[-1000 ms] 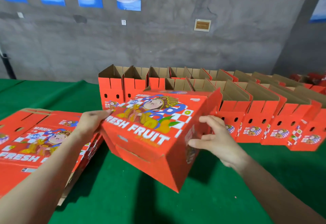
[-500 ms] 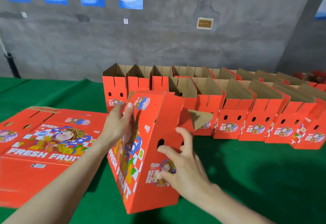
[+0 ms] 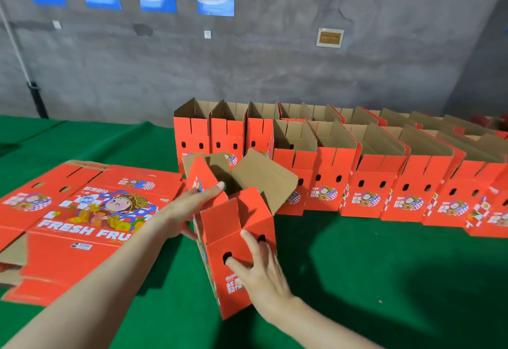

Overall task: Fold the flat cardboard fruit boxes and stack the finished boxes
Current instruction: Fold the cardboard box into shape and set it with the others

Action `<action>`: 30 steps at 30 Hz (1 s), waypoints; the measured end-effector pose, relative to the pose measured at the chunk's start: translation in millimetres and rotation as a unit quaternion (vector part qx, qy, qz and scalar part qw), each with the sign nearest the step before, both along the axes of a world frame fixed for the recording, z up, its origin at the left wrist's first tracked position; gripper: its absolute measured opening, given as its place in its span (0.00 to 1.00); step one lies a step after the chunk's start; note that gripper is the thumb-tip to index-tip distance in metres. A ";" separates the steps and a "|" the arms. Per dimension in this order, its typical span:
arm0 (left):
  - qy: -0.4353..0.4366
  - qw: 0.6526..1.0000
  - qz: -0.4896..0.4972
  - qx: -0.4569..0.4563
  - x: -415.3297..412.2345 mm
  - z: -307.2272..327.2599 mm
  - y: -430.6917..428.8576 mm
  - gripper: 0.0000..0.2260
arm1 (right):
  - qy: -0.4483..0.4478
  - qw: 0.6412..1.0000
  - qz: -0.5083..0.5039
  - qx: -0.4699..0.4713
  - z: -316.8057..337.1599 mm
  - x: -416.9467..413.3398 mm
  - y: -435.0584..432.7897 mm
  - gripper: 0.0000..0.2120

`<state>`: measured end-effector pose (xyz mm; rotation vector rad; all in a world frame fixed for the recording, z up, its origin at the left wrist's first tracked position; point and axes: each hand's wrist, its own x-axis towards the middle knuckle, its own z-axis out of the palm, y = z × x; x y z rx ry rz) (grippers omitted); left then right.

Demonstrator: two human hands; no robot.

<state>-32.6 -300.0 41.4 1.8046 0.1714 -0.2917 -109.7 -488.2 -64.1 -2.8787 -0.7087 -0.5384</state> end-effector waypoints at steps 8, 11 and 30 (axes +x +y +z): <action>-0.008 0.994 0.029 0.103 -3.9 -31.1 -2.8 0.44 | 0.159 0.967 0.190 -0.062 -42.6 2.4 -20.6 0.22; -0.020 0.998 0.020 0.060 -2.8 -33.3 0.3 0.36 | 0.033 0.977 0.135 0.161 -44.1 7.1 -22.9 0.03; -0.099 0.976 -0.170 -0.092 -3.1 -31.5 27.9 0.47 | 0.168 0.961 -0.016 0.219 7.8 66.9 0.7 0.31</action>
